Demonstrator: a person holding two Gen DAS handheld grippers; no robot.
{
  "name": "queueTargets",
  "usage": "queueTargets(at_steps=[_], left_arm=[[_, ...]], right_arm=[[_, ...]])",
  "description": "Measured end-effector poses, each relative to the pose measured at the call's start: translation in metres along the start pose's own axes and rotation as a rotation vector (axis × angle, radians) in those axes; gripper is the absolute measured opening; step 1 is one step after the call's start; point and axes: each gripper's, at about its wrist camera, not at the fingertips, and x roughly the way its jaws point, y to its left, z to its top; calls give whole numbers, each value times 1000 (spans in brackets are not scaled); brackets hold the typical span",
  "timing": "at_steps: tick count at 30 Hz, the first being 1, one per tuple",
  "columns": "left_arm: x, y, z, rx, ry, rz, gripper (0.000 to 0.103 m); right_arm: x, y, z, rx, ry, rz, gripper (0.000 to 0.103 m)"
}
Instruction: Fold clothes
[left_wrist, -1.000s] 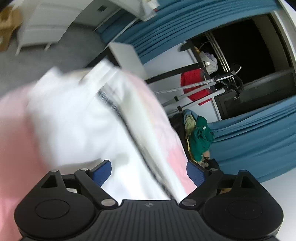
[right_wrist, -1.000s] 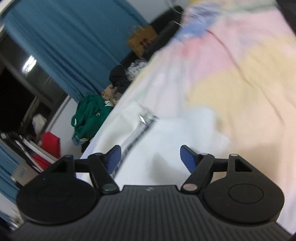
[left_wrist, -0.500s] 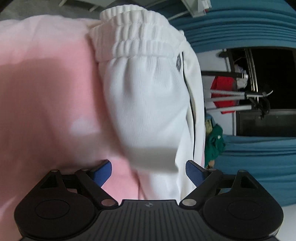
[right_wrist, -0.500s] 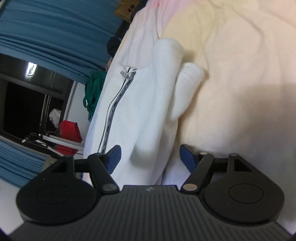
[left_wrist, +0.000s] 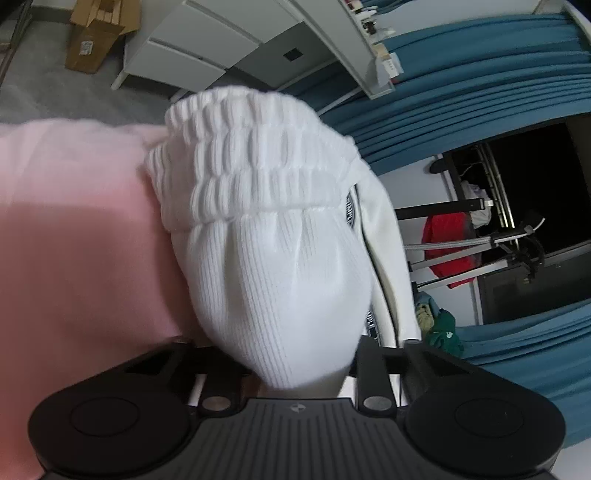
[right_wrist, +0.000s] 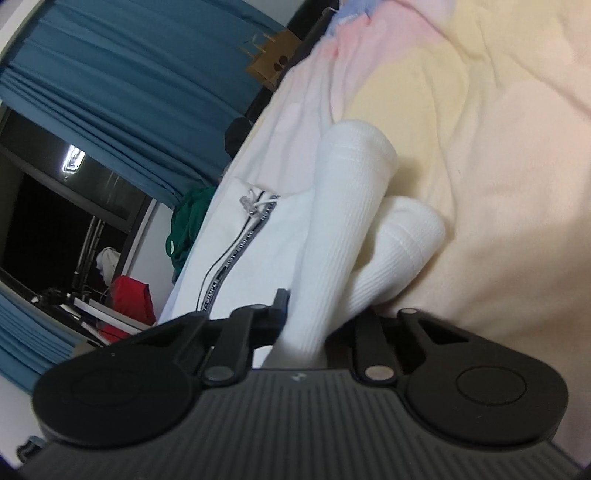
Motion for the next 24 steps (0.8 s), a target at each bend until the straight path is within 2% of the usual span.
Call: queueTargets(at_steps=[3, 5, 10, 13, 18, 21, 24], left_arm=[[-20, -11, 2, 46, -29, 2, 13], [-35, -14, 4, 49, -42, -29, 12], [-69, -12, 9, 28, -6, -75, 12], [-94, -4, 14, 30, 33, -35, 12], [-130, 28, 33, -44, 103, 7, 13], [-137, 44, 33, -20, 119, 46, 13], [-132, 58, 33, -7, 144, 69, 14]], right_arm=[[-11, 9, 3, -8, -14, 10, 14], [-24, 14, 6, -19, -14, 19, 14], [-71, 11, 14, 1, 1, 11, 13], [-103, 4, 17, 19, 4, -6, 13], [-144, -3, 20, 27, 20, -25, 13], [-162, -10, 21, 15, 32, -30, 13], [-168, -25, 18, 58, 61, -50, 13]])
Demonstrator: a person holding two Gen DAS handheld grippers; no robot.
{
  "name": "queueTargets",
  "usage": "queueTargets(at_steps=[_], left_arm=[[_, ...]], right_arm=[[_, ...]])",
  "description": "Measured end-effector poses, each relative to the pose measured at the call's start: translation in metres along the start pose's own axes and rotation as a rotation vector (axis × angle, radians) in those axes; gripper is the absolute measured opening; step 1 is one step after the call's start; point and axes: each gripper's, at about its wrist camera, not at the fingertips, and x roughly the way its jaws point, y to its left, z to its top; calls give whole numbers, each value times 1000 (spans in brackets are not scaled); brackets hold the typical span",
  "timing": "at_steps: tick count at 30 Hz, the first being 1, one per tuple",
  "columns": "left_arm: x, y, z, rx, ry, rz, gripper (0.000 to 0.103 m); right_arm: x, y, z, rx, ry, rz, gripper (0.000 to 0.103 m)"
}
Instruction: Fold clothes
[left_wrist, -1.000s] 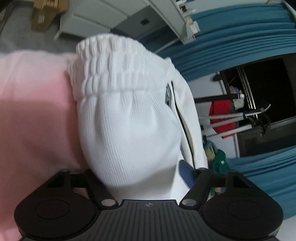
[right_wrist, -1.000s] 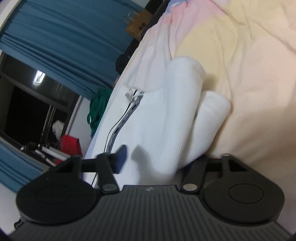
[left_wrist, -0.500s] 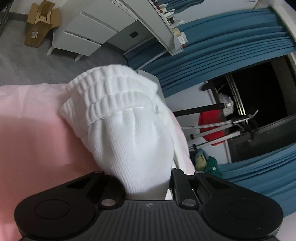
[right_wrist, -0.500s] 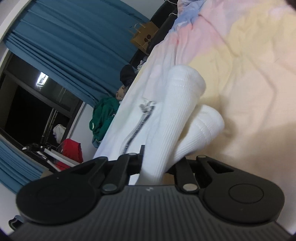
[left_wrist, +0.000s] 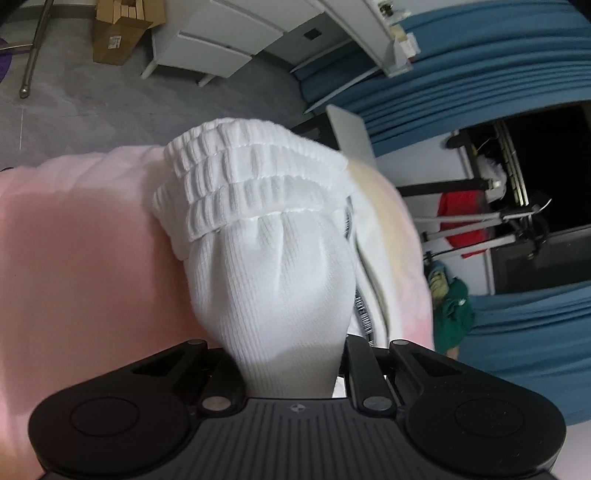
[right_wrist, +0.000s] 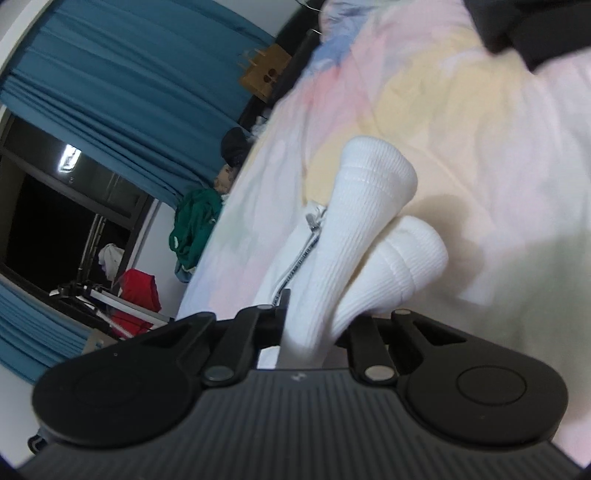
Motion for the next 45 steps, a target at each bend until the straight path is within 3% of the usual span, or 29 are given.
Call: queueTargets(at_steps=[4, 7, 15, 19, 27, 31, 35, 38, 42, 45], left_arm=[[5, 7, 2, 14, 11, 18, 15], [9, 1, -3, 56, 6, 42, 17], [-4, -15, -14, 208, -11, 140, 45], [-16, -30, -26, 271, -36, 190, 47], [-60, -72, -62, 470, -241, 341, 73], [-73, -94, -78, 569, -370, 406, 74], [-75, -111, -85, 617, -427, 388, 75], [-77, -123, -95, 649, -436, 325, 76], [-69, -139, -109, 713, -419, 249, 76], [-61, -149, -122, 749, -386, 206, 76]], right_arm=[[7, -31, -5, 111, 61, -59, 13], [8, -37, -6, 120, 78, -67, 13], [5, -45, -12, 192, 74, -34, 13], [5, -42, -12, 185, 54, -23, 13], [6, -38, -10, 160, 36, -14, 13], [6, -37, -12, 140, 32, -23, 14], [10, -39, -11, 134, 37, -2, 14], [14, -41, -10, 133, 49, 21, 16], [22, -49, -8, 148, 85, 56, 18], [31, -54, -7, 155, 126, 67, 26]])
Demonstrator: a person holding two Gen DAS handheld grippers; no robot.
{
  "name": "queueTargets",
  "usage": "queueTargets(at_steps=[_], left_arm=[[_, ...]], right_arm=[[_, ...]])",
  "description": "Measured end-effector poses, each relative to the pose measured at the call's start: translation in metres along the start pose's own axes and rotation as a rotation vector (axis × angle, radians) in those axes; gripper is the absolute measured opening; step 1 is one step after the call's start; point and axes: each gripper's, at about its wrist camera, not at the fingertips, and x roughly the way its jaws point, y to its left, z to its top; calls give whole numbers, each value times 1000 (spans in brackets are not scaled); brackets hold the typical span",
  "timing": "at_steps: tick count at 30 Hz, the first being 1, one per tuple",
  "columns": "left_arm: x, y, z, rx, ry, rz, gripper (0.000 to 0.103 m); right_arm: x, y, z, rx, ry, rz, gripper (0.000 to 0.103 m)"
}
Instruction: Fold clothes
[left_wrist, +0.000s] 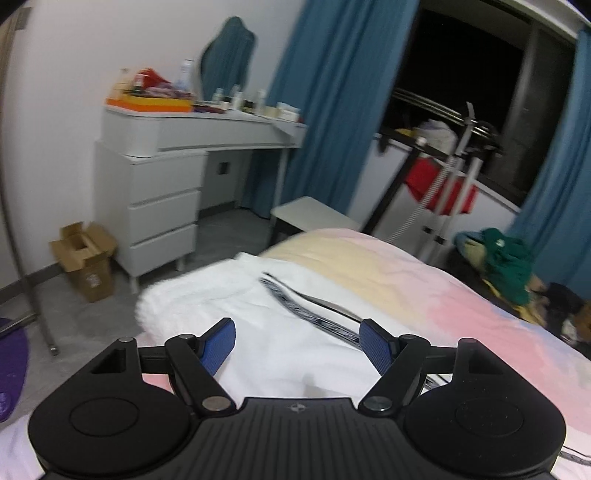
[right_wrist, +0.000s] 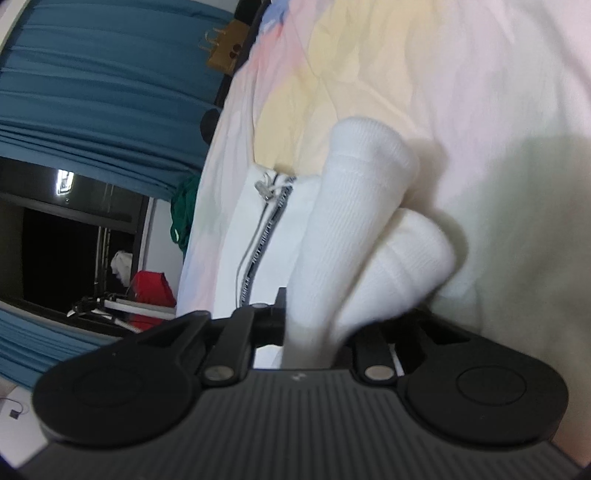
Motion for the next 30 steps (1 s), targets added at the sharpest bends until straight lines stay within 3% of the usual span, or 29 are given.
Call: queueTargets(at_steps=[4, 10, 14, 19, 30], left_arm=[[7, -23, -11, 50, 19, -61, 76], [27, -51, -35, 126, 72, -96, 76], [37, -70, -51, 204, 89, -122, 76], [47, -93, -71, 261, 63, -99, 76], [84, -128, -117, 448, 95, -77, 76]], right_arm=[[10, 3, -2, -58, 23, -1, 28], [20, 6, -3, -2, -55, -5, 31], [21, 18, -5, -116, -92, -74, 19], [14, 26, -6, -155, -127, -92, 12], [0, 59, -15, -364, -221, -85, 11]])
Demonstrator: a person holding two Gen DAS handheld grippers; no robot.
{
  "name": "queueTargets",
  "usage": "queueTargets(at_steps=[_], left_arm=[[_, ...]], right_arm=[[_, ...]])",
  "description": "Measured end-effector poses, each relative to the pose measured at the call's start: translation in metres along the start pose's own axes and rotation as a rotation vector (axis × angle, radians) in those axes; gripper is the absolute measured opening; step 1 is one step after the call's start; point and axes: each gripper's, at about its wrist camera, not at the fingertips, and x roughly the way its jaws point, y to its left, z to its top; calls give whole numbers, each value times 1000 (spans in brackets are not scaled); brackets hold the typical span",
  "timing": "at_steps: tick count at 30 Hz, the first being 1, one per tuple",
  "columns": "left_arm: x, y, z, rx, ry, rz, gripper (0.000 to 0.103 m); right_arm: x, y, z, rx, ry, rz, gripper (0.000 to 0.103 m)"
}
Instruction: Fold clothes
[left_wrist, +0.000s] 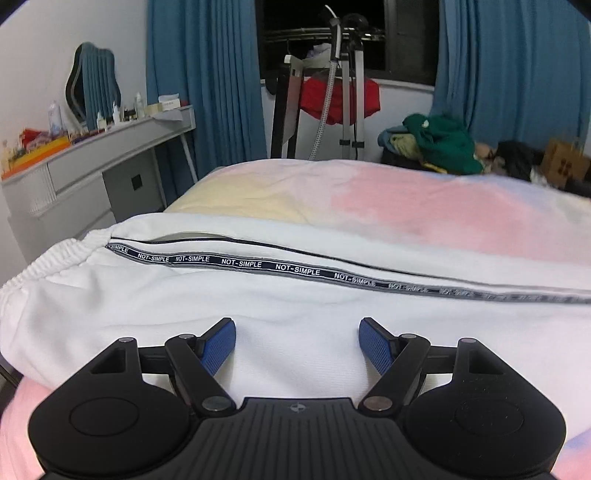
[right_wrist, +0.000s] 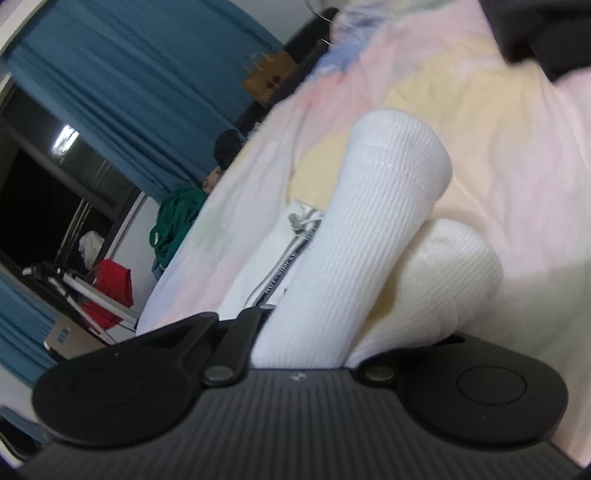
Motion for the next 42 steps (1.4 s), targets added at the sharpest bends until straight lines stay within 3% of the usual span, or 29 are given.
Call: queueTargets(at_steps=[5, 11, 13, 16, 18, 20, 24, 26, 30, 33, 37, 42], left_arm=[[5, 5, 1, -7, 13, -8, 76], [18, 6, 2, 48, 78, -17, 77], [13, 14, 8, 27, 52, -27, 77], [5, 28, 18, -22, 10, -41, 77], [-1, 37, 24, -53, -19, -49, 77], [-8, 45, 29, -79, -47, -55, 77], [-20, 58, 34, -142, -82, -95, 77], [-25, 66, 35, -175, -95, -108, 77], [-28, 84, 34, -254, -98, -113, 77], [-28, 98, 32, -324, -90, -131, 77], [-29, 104, 31, -369, -93, -147, 77], [-28, 95, 31, -343, -102, -160, 77]], right_arm=[[-10, 19, 4, -139, -45, 33, 11], [-10, 59, 5, -316, -76, -22, 11], [-16, 78, 5, -362, -105, -33, 11], [-31, 127, -9, -537, -183, -68, 11], [-45, 170, -32, -705, -254, -66, 11], [-59, 211, -61, -843, -305, -5, 11], [-83, 280, -144, -1079, -339, 140, 11], [-88, 296, -196, -1183, -333, 203, 11], [-87, 291, -308, -1362, -197, 316, 11], [-79, 267, -379, -1544, -96, 317, 11], [-78, 260, -389, -1554, -83, 302, 12], [-92, 274, -374, -1463, -59, 398, 12]])
